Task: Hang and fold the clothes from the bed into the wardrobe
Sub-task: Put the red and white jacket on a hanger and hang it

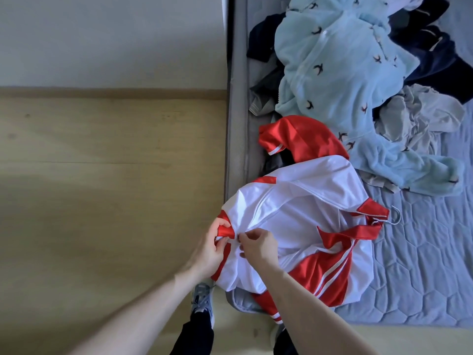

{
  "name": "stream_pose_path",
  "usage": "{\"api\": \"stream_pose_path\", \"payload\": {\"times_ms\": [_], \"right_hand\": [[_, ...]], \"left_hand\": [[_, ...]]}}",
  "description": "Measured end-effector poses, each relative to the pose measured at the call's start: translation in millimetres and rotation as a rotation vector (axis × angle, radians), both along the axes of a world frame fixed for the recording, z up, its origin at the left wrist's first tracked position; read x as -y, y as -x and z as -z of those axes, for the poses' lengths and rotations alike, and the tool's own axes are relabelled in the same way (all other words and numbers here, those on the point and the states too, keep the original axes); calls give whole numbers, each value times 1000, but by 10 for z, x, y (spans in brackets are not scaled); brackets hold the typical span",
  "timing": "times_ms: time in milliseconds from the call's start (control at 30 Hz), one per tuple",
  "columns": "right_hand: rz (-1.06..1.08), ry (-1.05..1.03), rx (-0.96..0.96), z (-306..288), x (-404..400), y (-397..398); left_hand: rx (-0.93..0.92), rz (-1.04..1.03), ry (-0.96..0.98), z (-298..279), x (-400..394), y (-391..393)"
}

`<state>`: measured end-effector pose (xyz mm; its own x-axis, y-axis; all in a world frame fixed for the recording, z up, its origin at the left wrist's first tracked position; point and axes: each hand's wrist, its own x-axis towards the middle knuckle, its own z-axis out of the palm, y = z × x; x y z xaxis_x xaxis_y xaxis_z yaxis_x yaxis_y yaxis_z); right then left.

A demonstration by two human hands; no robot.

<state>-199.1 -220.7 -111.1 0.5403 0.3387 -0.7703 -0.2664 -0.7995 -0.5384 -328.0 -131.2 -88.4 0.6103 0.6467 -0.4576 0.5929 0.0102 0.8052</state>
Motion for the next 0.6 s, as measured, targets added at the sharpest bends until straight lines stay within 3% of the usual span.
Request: {"api": "stream_pose_path", "payload": {"times_ms": [167,233,333,600], "right_hand": [[41,-17,112,-71,-27,18],[61,-69,69,-87,2,5],[-53,-136,-110,-69,-9,-27],[-274,-88,-95,65,15,-178]], "left_hand": [[-35,-98,28,24,-79,-3],[-42,-158,66,64,-75,5],[-23,-167,71,113,-57,10],[24,-142,63,171,-52,36]]}}
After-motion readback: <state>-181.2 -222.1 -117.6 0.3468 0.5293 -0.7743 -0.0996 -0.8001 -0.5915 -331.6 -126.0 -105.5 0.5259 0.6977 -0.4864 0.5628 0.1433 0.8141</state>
